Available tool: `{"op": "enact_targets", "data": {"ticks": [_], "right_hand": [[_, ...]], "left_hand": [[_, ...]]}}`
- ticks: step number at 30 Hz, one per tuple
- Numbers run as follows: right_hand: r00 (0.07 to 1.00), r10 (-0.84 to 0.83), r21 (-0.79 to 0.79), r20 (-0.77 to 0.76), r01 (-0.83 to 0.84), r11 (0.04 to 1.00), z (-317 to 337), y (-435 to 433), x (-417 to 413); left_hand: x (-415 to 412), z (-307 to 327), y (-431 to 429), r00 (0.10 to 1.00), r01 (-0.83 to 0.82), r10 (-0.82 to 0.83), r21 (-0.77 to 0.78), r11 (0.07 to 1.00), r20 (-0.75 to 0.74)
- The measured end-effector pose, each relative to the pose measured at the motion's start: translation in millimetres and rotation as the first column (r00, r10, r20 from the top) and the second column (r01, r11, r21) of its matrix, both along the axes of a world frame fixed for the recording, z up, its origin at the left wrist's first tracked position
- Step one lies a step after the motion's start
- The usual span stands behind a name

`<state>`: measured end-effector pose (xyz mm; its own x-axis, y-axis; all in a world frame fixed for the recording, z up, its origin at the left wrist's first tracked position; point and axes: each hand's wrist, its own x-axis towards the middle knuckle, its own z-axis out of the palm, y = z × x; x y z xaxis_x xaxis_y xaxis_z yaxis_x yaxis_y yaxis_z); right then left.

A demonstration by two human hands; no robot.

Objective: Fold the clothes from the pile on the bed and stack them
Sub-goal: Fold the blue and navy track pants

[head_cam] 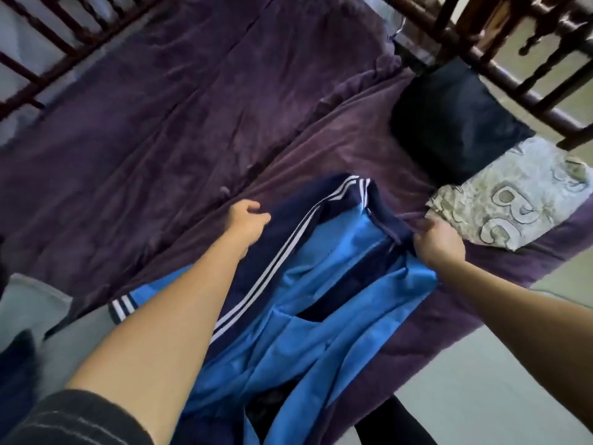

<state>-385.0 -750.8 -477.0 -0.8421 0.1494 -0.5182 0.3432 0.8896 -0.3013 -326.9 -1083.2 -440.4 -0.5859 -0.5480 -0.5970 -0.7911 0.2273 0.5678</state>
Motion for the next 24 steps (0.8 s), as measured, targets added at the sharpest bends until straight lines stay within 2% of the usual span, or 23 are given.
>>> {"op": "enact_targets", "data": {"ticks": [2,4,6,8,9,11,12,13,14,16,18,21,24], "right_hand": [[0.993,0.107,-0.062,-0.045,-0.109,0.992,-3.8,-37.6,-8.6],[0.995,0.1,-0.189,0.002,-0.098,0.977,-13.7,-76.3,-14.1],[0.994,-0.069,-0.312,0.088,0.093,0.946,-30.3,-107.6,-20.5],[0.938,-0.314,-0.437,0.144,0.345,0.83,-47.8,-129.4,-25.6],[0.905,-0.395,-0.49,0.16,0.42,0.764,-54.1,-138.1,-26.7],[0.89,-0.412,-0.548,0.194,0.446,0.708,-62.5,-152.2,-27.5],[0.9,-0.383,-0.559,0.209,0.431,0.709,-64.7,-157.5,-25.8],[0.907,-0.36,-0.568,0.218,0.418,0.709,-64.8,-161.5,-23.5],[0.911,-0.355,-0.573,0.211,0.409,0.71,-64.4,-165.0,-21.3],[0.899,-0.403,-0.582,0.171,0.422,0.695,-56.1,-171.6,-18.0],[0.851,-0.498,-0.581,0.17,0.494,0.647,-46.1,-178.7,-23.1],[0.791,-0.571,-0.554,0.219,0.583,0.594,-29.8,-191.2,-38.6],[0.803,-0.549,-0.566,0.233,0.571,0.595,-21.6,-209.8,-54.0]], "left_hand": [[54.2,-19.9,-25.2,0.989,-0.04,0.05,-0.077,0.996,0.139],[108.9,-38.2,-41.8,0.958,-0.014,0.048,-0.121,0.993,0.284],[158.3,-54.4,-52.8,0.909,0.05,0.018,-0.153,0.987,0.416],[198.9,-71.3,-59.0,0.843,0.142,-0.024,-0.18,0.973,0.537],[214.9,-80.5,-60.1,0.792,0.227,-0.067,-0.191,0.955,0.606],[236.8,-99.7,-58.6,0.679,0.448,-0.167,-0.224,0.865,0.714],[241.4,-106.8,-58.3,0.657,0.534,-0.193,-0.269,0.802,0.729],[243.2,-113.4,-61.7,0.675,0.576,-0.206,-0.331,0.748,0.708],[242.0,-117.0,-68.6,0.716,0.566,-0.214,-0.374,0.734,0.664],[235.0,-114.4,-92.6,0.852,0.412,-0.217,-0.355,0.839,0.477],[222.1,-96.6,-126.4,0.919,0.302,-0.205,-0.269,0.914,0.336],[180.5,-57.8,-190.5,0.963,0.214,-0.114,-0.433,0.876,0.245],[114.9,-28.1,-254.3,0.997,0.028,0.024,-0.605,0.796,0.077]]}}
